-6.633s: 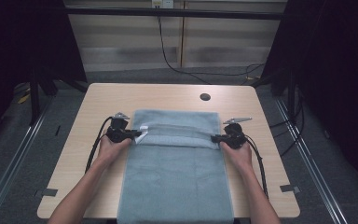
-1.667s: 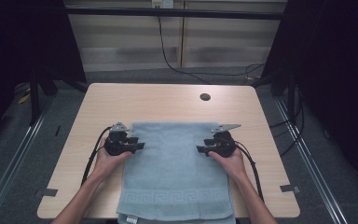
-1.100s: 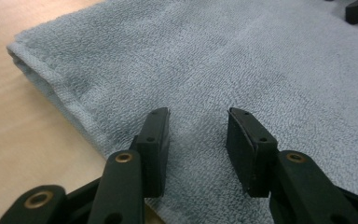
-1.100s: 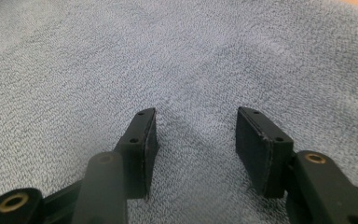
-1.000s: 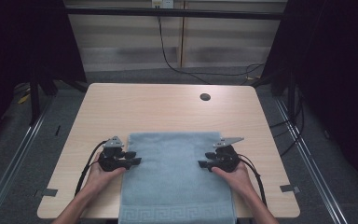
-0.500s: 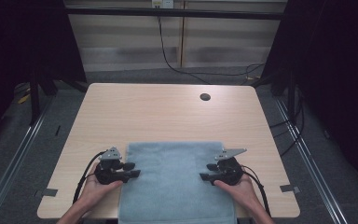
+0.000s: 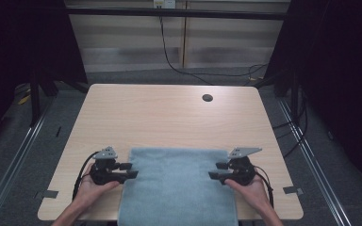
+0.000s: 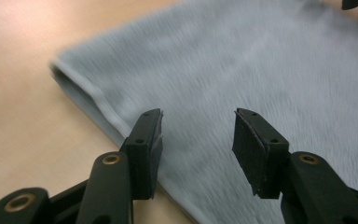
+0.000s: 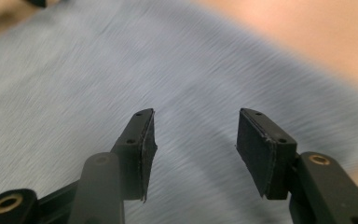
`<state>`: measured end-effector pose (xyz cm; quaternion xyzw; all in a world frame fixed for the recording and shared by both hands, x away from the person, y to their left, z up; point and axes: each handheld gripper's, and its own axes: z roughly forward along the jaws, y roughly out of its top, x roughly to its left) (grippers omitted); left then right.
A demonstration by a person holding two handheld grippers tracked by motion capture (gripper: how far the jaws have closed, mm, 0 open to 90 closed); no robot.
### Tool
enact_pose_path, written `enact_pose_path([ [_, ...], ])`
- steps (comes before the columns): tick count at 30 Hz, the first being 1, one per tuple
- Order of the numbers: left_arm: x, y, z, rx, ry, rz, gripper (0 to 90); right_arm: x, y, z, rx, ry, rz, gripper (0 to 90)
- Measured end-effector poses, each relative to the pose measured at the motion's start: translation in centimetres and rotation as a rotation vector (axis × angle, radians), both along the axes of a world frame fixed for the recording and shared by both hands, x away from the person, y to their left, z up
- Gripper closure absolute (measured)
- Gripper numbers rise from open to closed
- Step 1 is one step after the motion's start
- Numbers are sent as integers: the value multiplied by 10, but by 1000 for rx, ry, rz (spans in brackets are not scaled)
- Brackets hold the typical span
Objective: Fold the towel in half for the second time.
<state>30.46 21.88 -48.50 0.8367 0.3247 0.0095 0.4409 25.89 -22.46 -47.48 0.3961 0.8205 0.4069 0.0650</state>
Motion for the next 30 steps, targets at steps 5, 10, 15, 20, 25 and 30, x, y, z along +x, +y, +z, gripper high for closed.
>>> enact_pose_path([
  [5, 34, 1, 11, -32, -28, 44, 516, 38, -21, 7, -4, -54, -77, 474],
  [10, 59, 3, 10, -42, -41, 121, 511, 68, -30, -2, -11, -55, -128, 474],
  [15, 73, 5, 2, -45, -13, 130, 483, 81, -35, -14, -1, -18, -127, 454],
  [20, 73, 1, -7, -14, -6, 111, 441, 80, -38, -20, -10, 1, -133, 453],
  [25, 75, -4, -14, 16, -4, 91, 420, 75, -44, -26, -21, 17, -123, 480],
  [30, 78, -4, -20, 17, 9, 103, 415, 74, -40, -28, -31, 15, -103, 490],
])
